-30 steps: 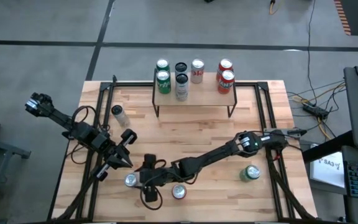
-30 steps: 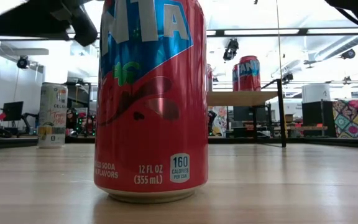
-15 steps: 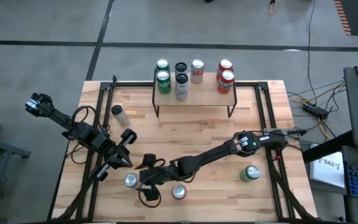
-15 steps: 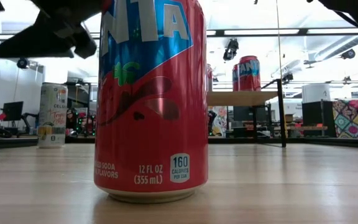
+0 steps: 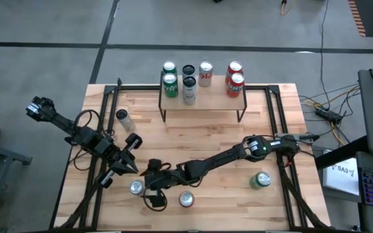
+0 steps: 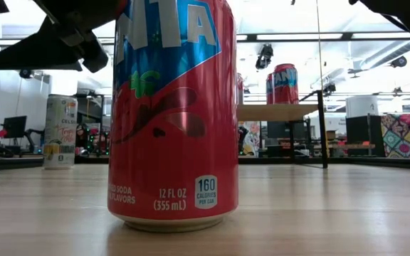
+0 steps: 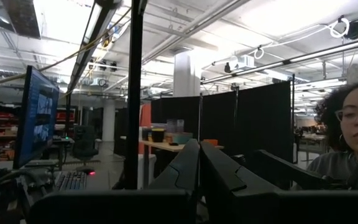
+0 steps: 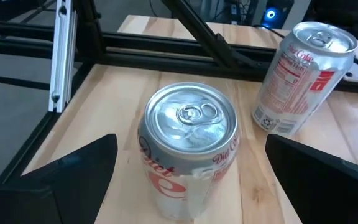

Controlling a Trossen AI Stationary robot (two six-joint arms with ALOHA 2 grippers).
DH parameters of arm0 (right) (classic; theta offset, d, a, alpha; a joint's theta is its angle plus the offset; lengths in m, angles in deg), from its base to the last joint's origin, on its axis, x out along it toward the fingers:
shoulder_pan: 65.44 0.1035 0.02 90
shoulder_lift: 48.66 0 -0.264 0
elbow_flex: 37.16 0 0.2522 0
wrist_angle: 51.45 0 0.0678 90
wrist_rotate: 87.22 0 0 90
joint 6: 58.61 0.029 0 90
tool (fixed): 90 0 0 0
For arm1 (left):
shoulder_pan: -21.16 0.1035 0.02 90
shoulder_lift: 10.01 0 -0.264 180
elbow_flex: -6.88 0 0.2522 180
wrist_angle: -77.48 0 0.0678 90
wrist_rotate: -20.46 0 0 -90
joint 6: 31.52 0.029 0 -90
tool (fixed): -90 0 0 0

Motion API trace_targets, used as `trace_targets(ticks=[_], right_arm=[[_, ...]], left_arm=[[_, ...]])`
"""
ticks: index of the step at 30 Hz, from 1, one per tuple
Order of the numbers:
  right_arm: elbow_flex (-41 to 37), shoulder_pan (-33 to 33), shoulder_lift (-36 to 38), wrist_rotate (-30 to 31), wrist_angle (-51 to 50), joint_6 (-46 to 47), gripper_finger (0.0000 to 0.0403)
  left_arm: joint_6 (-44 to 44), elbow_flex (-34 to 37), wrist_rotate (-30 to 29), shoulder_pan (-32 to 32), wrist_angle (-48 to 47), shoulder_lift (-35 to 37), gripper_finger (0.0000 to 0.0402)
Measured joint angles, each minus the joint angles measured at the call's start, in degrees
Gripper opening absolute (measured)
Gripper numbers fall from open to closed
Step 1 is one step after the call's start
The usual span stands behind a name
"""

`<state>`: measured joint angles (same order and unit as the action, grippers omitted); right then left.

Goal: Place canned beverage on shelf
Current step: Put the bottom white red soda can on the shelf aligned with the other white red soda can

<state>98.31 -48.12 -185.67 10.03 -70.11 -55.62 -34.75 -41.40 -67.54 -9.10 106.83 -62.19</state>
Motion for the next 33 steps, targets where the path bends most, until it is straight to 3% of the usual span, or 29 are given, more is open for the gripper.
trace_targets(ticks=[18,33], right_arm=[[-3.7,-0.8,0.0,-1.0,7.5,-1.3,0.04],[-4.0,-3.0,-3.6,-6.2,13.5,0.7,0.04]], left_arm=[[0.4,-0.3,0.0,0.0,0.0,1.2,0.0],[0.8,-0.4,-0.1,0.0,-0.2,1.4,0.0]])
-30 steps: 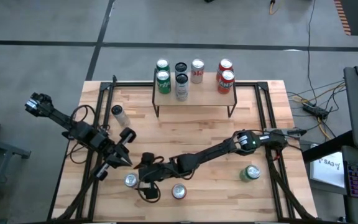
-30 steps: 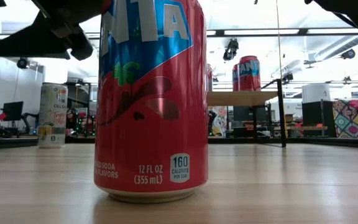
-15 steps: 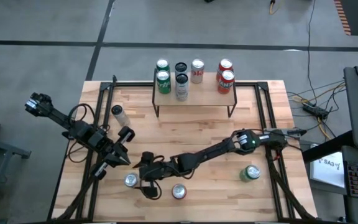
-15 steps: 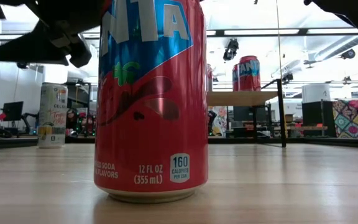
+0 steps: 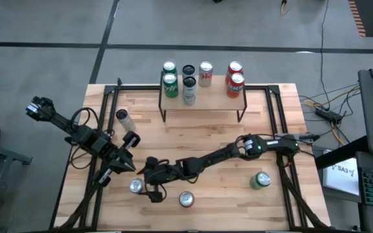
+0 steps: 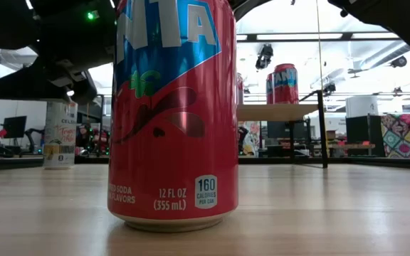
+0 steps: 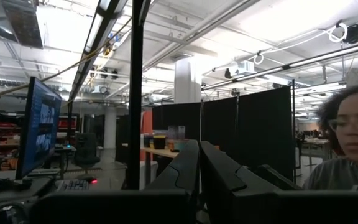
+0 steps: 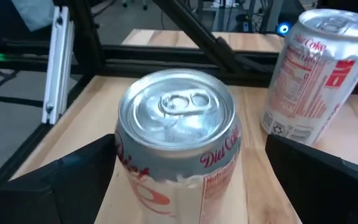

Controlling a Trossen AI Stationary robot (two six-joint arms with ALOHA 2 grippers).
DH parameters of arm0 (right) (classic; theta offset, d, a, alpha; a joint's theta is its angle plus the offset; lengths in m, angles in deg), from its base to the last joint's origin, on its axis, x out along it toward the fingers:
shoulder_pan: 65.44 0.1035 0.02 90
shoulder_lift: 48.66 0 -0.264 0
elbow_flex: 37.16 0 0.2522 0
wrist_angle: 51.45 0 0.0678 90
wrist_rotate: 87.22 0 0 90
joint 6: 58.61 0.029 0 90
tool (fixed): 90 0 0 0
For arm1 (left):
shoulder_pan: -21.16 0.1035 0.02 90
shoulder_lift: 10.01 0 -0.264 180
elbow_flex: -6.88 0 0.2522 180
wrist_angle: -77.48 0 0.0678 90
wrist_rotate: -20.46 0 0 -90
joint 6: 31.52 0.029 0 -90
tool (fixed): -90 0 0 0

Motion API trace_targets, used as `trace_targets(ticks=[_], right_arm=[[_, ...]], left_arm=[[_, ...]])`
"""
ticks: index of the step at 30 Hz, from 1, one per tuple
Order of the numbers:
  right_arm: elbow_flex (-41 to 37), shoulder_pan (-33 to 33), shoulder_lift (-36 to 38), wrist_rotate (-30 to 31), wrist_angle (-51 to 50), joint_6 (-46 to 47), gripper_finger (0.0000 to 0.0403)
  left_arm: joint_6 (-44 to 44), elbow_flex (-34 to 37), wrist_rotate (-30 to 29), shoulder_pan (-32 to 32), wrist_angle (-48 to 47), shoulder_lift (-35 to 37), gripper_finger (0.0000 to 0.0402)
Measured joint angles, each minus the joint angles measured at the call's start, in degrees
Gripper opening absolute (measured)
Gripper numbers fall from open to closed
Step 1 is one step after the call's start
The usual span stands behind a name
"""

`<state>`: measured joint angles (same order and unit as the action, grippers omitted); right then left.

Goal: Place canned beverage on shelf
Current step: Put the bottom white red soda can on the shelf aligned with the other white red soda can

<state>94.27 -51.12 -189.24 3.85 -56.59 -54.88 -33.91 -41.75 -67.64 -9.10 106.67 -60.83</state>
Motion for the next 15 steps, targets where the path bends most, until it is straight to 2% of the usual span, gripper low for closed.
trace_targets(ticks=[15], right_arm=[[0.1,-0.7,-0.3,-3.8,0.7,-0.4,0.04]], left_arm=[[0.9,0.0,0.0,0.0,-0.2,0.0,0.0]])
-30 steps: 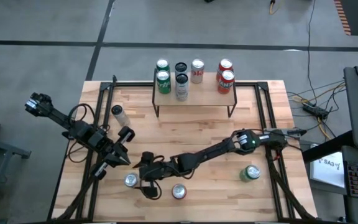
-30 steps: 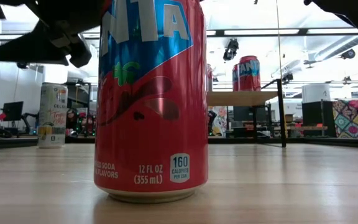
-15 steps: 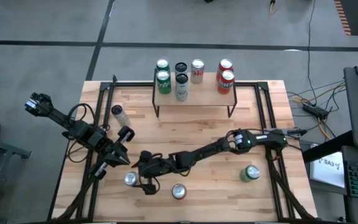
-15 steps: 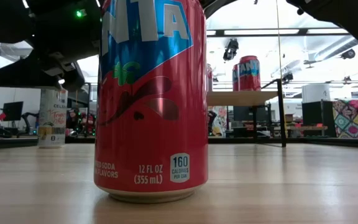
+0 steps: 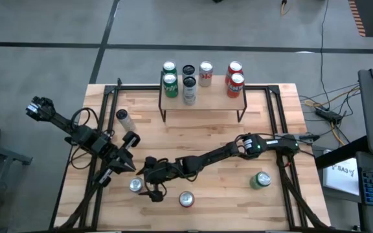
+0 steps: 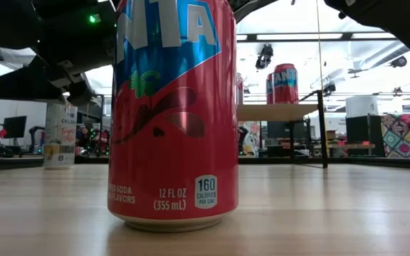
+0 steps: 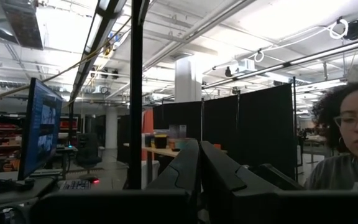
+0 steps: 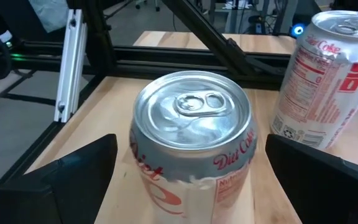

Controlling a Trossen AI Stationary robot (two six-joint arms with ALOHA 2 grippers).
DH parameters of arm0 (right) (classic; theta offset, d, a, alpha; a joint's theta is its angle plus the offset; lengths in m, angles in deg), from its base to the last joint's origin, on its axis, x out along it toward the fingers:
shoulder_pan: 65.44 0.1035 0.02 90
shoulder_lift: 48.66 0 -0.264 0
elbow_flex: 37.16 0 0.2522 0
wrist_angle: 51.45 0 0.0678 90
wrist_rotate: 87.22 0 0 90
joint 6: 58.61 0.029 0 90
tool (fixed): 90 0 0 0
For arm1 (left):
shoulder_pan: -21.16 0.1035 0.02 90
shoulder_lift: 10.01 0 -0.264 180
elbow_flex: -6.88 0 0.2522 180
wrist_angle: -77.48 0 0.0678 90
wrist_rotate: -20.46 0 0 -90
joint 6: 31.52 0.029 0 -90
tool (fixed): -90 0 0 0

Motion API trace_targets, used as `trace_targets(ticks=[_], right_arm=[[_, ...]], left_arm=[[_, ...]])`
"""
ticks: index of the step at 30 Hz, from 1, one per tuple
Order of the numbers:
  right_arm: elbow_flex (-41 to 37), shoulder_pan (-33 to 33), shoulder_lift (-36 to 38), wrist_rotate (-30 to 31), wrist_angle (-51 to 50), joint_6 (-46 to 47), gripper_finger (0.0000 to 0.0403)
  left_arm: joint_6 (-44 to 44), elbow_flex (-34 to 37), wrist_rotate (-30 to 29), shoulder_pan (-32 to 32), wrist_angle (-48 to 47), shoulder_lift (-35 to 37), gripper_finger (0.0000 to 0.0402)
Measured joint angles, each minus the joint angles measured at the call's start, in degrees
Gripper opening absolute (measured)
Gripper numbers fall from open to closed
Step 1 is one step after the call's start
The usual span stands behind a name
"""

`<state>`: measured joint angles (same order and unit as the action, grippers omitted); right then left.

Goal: Place canned beverage on shelf
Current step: Put the bottom white red soda can on the shelf aligned with the other white red soda can

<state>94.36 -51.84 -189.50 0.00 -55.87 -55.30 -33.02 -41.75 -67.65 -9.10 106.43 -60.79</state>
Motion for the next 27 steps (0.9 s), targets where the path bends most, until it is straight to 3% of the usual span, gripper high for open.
trace_targets(ticks=[10,19,27], right_arm=[[0.0,-0.9,-1.2,-3.7,2.6,0.3,0.04],[0.0,-1.3,-1.9,-3.2,6.5,0.1,0.0398],[0.0,-1.3,-1.9,-3.2,6.4,-0.2,0.032]], left_arm=[[1.6,0.0,-4.1,0.0,0.1,0.0,0.0],[1.2,0.0,-4.3,0.0,-0.6,0.2,0.0],[1.0,0.0,-4.3,0.0,-0.7,0.3,0.0]])
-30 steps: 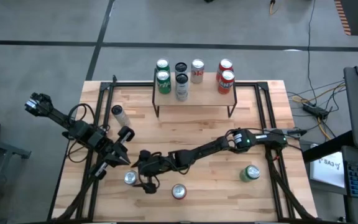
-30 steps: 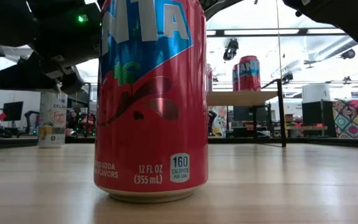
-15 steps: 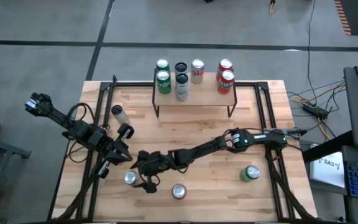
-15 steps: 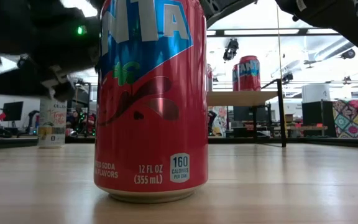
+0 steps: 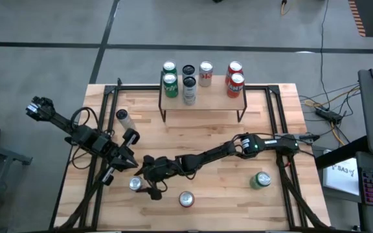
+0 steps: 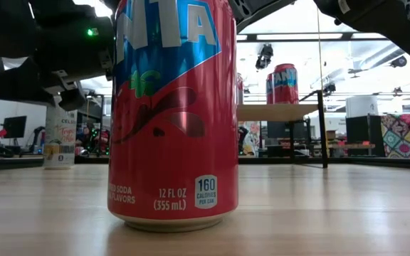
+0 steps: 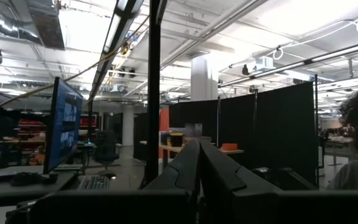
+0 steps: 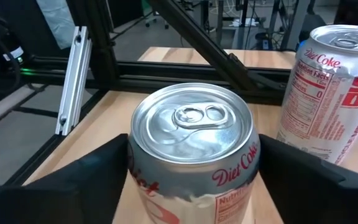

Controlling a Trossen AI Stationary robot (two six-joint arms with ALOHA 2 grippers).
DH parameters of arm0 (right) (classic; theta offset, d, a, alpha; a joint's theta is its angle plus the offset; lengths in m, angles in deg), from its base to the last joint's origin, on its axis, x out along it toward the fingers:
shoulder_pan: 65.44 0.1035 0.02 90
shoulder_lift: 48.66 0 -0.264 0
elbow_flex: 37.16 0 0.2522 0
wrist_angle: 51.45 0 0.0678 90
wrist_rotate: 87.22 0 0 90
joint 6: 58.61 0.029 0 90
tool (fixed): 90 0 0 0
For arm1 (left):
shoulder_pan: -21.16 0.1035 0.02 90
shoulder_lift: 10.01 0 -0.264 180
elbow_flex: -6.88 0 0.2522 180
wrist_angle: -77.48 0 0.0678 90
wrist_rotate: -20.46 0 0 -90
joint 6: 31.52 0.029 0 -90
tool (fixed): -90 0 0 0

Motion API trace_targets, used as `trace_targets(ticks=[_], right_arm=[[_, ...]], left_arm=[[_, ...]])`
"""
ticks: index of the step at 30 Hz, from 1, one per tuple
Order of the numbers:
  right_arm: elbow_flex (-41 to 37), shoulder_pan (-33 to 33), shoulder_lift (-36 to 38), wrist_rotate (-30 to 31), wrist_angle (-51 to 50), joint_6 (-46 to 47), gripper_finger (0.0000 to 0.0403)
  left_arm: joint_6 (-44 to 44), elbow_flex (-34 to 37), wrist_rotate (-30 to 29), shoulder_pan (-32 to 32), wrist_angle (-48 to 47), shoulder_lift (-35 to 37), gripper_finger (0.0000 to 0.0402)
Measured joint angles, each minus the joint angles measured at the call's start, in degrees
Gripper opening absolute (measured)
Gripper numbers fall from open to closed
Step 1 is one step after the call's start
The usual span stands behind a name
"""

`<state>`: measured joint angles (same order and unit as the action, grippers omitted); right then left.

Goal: Place canned beverage on shelf
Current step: Put the bottom white red soda can on the shelf aligned with the other white red soda can

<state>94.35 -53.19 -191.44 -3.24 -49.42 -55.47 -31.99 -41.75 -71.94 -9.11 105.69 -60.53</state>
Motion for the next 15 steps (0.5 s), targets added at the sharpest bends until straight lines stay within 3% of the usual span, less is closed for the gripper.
trace_targets(ticks=[5,15], right_arm=[[0.0,0.0,0.0,0.0,0.0,-0.1,0.028],[-0.1,0.0,1.4,0.1,-1.5,-0.7,0.0285]], left_arm=[[0.0,0.0,0.0,0.0,0.0,0.0,0.0],[-0.2,0.0,0.0,0.0,-0.1,0.2,0.0]])
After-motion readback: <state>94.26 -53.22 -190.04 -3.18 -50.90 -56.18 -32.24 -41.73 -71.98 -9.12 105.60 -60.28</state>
